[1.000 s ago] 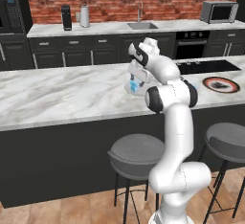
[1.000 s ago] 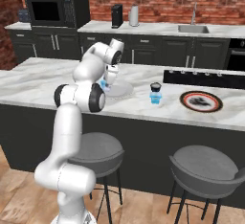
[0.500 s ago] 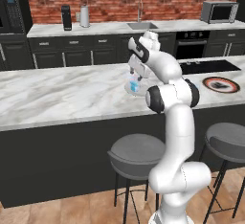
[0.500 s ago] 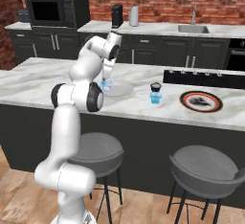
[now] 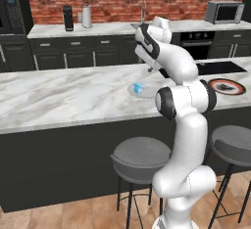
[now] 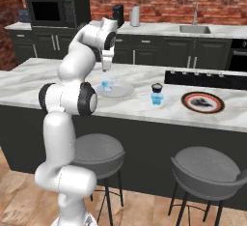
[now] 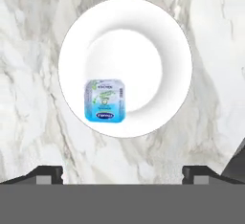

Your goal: Place two yogurt containers on each plate.

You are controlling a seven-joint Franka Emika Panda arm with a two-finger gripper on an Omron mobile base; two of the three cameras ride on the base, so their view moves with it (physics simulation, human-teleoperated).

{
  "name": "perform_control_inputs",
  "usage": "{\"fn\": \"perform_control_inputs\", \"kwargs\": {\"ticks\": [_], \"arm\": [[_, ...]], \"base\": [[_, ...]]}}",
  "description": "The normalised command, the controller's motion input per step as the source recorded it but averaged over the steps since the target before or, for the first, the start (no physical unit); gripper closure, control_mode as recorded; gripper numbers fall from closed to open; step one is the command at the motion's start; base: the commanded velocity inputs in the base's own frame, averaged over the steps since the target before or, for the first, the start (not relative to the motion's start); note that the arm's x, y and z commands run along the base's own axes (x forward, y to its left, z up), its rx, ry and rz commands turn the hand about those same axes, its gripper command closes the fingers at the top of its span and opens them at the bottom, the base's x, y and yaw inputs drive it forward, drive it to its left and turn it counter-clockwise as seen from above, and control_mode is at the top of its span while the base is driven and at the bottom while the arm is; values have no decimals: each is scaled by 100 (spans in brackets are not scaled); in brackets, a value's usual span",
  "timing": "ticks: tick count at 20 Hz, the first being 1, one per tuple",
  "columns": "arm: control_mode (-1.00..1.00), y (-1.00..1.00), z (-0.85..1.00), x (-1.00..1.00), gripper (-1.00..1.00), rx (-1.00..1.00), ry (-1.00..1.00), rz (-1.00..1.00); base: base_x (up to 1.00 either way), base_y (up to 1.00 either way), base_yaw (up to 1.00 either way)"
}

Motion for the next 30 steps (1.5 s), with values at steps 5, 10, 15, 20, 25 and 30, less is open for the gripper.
{"fn": "perform_control_inputs", "kwargs": {"ticks": [5,10,15,20,25,30], "arm": [[-100,-33,24,-78,-100,-17,-21,27],[-100,-59,6,-67,-100,-11,-2,31],[-100,-75,1,-44,-100,-2,0,36],[-100,-77,0,-29,-100,0,0,37],[-100,-61,-7,-23,-100,0,0,28],[-100,-51,-10,-17,-100,0,-2,11]], "base": [[0,0,0],[0,0,0],[0,0,0],[0,0,0],[0,0,0],[0,0,0]]}}
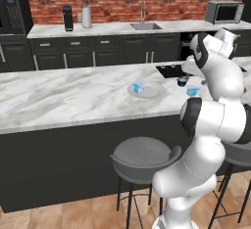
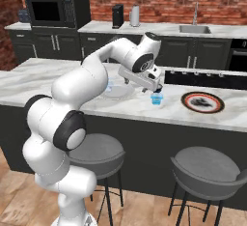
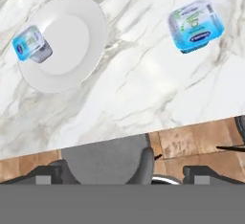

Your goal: Place two yogurt containers on each plate.

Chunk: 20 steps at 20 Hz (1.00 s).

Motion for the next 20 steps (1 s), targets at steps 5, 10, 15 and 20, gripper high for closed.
{"fn": "perform_control_inputs", "kwargs": {"ticks": [5,10,15,20], "arm": [[-100,-35,0,-1,-100,-1,0,9],[-100,-7,-8,0,-100,-19,13,7],[-100,-9,-18,0,-100,-24,2,11],[-100,-8,-21,0,-100,-14,0,17]], "base": [[0,0,0],[0,0,0],[0,0,0],[0,0,0]]}}
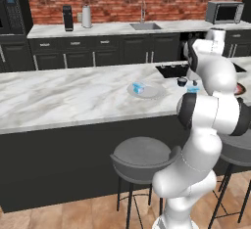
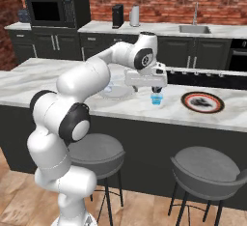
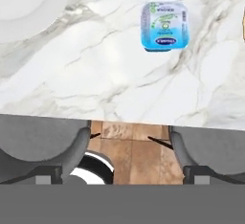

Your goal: Place two yogurt containers on each plate.

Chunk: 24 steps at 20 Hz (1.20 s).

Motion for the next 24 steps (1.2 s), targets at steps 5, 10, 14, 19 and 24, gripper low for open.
{"fn": "perform_control_inputs", "kwargs": {"ticks": [5,10,14,19,24], "arm": [[-100,-10,-19,1,-100,-2,0,13],[-100,-12,-14,15,-100,0,-2,0],[-100,-1,-20,19,-100,0,-3,-1],[-100,0,-11,11,-100,0,-9,-1],[-100,0,-1,5,-100,0,-14,0]], "base": [[0,0,0],[0,0,0],[0,0,0],[0,0,0],[0,0,0]]}}
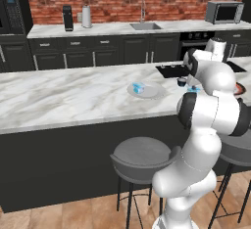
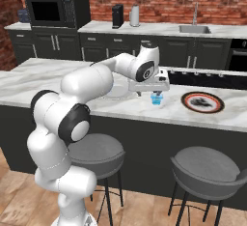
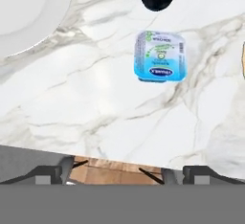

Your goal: Place two yogurt containers on each plate.

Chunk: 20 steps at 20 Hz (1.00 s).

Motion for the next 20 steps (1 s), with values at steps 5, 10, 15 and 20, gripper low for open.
{"fn": "perform_control_inputs", "kwargs": {"ticks": [5,10,15,20], "arm": [[-100,0,-15,2,-100,0,-2,0],[-100,-1,-10,6,-100,0,0,-2],[-100,-1,0,8,-100,0,0,-5],[-100,0,0,16,-100,0,0,-4]], "base": [[0,0,0],[0,0,0],[0,0,0],[0,0,0]]}}
